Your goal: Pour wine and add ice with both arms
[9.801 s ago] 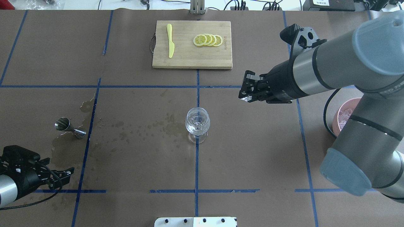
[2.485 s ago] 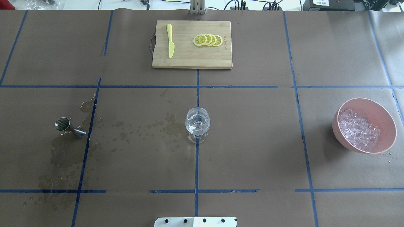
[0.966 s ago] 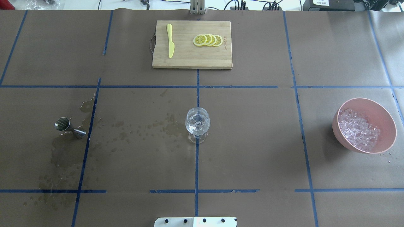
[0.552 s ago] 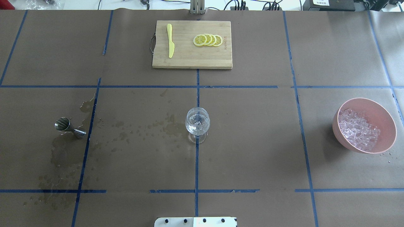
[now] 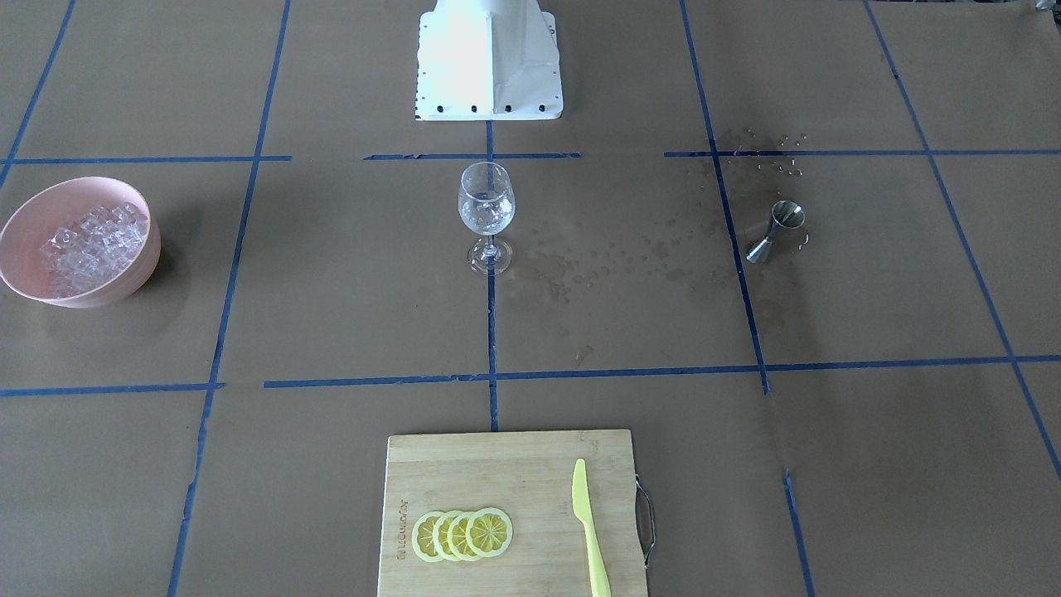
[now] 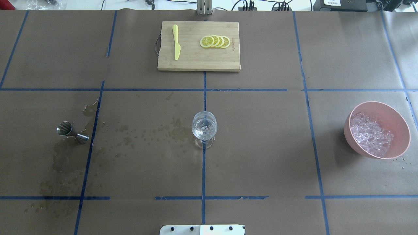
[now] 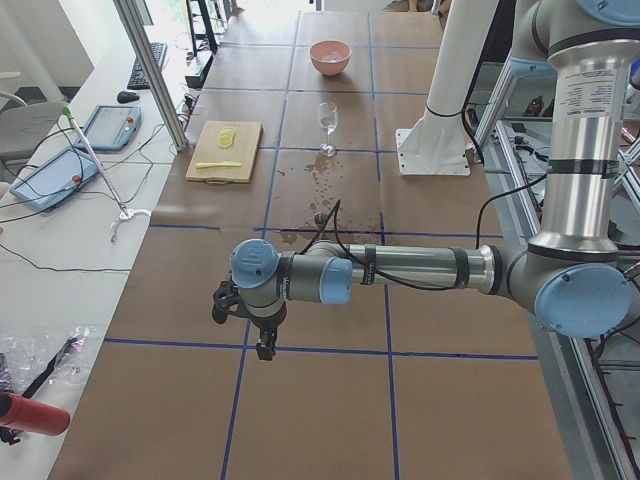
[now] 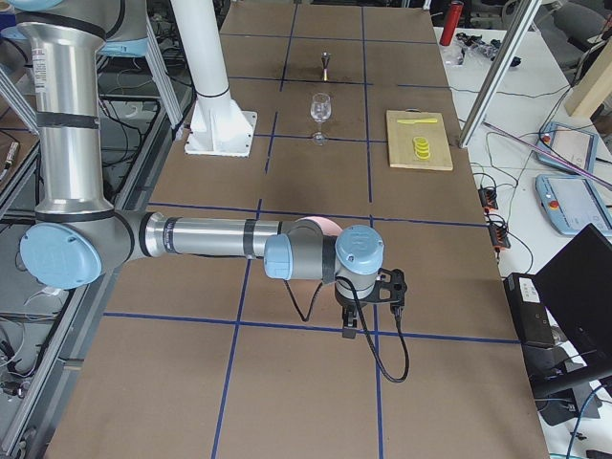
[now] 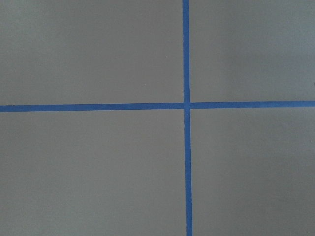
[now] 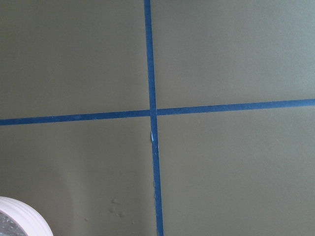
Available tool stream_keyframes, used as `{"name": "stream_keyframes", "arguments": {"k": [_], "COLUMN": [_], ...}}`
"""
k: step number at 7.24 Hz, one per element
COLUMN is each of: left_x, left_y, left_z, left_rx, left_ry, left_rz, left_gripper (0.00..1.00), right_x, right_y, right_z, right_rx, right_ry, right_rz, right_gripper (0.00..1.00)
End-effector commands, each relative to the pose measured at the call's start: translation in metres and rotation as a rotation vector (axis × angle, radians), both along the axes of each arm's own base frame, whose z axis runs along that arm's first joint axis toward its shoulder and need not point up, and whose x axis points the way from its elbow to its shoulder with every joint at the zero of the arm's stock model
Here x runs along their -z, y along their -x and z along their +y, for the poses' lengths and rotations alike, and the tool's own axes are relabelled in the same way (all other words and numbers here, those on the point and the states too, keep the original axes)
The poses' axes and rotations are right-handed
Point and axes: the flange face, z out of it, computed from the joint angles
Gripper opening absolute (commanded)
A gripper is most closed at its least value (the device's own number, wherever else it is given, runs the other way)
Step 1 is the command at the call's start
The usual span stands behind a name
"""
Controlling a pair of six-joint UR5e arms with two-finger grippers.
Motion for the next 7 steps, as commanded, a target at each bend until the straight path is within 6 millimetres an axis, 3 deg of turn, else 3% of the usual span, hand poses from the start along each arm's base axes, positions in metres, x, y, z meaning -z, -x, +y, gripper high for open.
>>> {"name": "stream_keyframes", "arguments": {"k": [1,3,5,7], "left_x": [-0.008,-0.007,0.006,0.007], "left_y": [-0.004,-0.001,0.002,0.019], "left_z": [0.007,0.011,0.011,0.013], "left_rx": [-0.011,-0.006,0.000,0.035], "left_ry": [0.004,0.005,-0.018,-0.019], "left_rz": [-0.006,-0.008,-0.009,-0.008], "left_gripper": [1.00,1.00,1.00,1.00], "right_x": [0.000,0.000,0.001,0.002], "right_y": [0.000,0.000,0.000,0.000], "right_z": [0.000,0.000,0.000,0.000], "right_rx": [0.000,0.000,0.000,0.000], "right_ry": [-0.001,-0.001,-0.002,-0.004], "right_rz": [0.000,0.000,0.000,0.000], "right_gripper": [1.00,1.00,1.00,1.00]}}
